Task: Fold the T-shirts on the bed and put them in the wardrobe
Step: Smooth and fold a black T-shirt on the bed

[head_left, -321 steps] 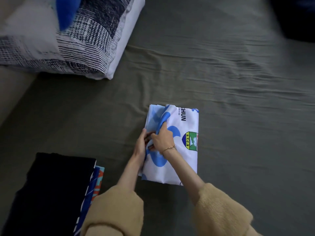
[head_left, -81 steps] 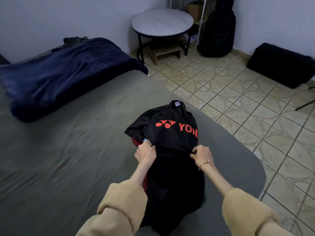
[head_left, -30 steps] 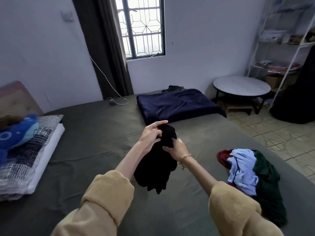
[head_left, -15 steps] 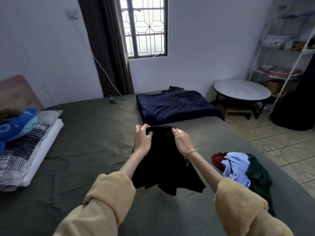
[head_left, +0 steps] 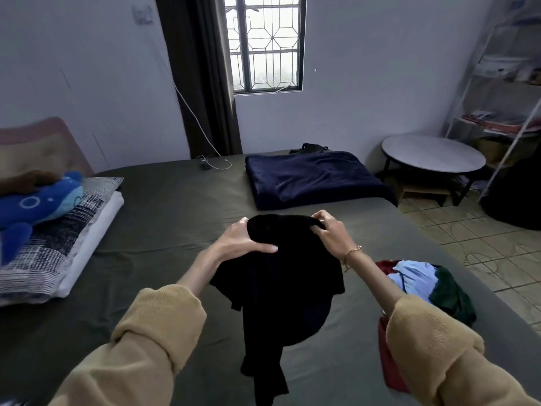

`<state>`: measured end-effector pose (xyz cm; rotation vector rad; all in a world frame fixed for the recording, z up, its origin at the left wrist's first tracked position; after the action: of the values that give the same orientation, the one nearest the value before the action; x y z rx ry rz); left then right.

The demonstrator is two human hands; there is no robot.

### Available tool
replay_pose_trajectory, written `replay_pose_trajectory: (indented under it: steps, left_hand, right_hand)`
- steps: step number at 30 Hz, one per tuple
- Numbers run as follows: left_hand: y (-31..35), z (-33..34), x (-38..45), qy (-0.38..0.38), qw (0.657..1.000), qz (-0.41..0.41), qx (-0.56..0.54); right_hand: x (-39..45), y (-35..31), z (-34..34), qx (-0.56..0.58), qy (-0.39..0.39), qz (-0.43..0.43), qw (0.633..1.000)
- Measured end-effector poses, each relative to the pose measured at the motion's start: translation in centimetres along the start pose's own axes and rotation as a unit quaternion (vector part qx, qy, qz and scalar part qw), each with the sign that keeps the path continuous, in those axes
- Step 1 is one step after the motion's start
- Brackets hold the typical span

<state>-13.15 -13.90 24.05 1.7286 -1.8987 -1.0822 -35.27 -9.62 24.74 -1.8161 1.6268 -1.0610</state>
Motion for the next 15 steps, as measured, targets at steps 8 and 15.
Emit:
replay_pose_trajectory:
  steps: [8,15]
  left_hand:
    - [-1.7,-2.8,-0.5,0.142,0.986,0.055,0.064]
    - [-1.0,-5.9,-1.9,0.317,0.926,0.056,0.199]
  right_hand:
    - [0.1,-1.4,-0.3,-0.110,0.049,0.019,0.993]
    - [1.0,-2.5,0.0,-0.251,0.103,-0.033,0.962]
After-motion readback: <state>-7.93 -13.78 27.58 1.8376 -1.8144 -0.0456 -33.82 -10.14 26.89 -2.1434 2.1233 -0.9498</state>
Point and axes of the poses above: each hand's wrist, its own x-axis towards the middle knuckle, its own z-axis out of the palm, y = z × x, the point moved 1 cm from there along x, towards the middle knuckle, and after that the axes turned 9 degrees about -z, right-handed, at the moved point
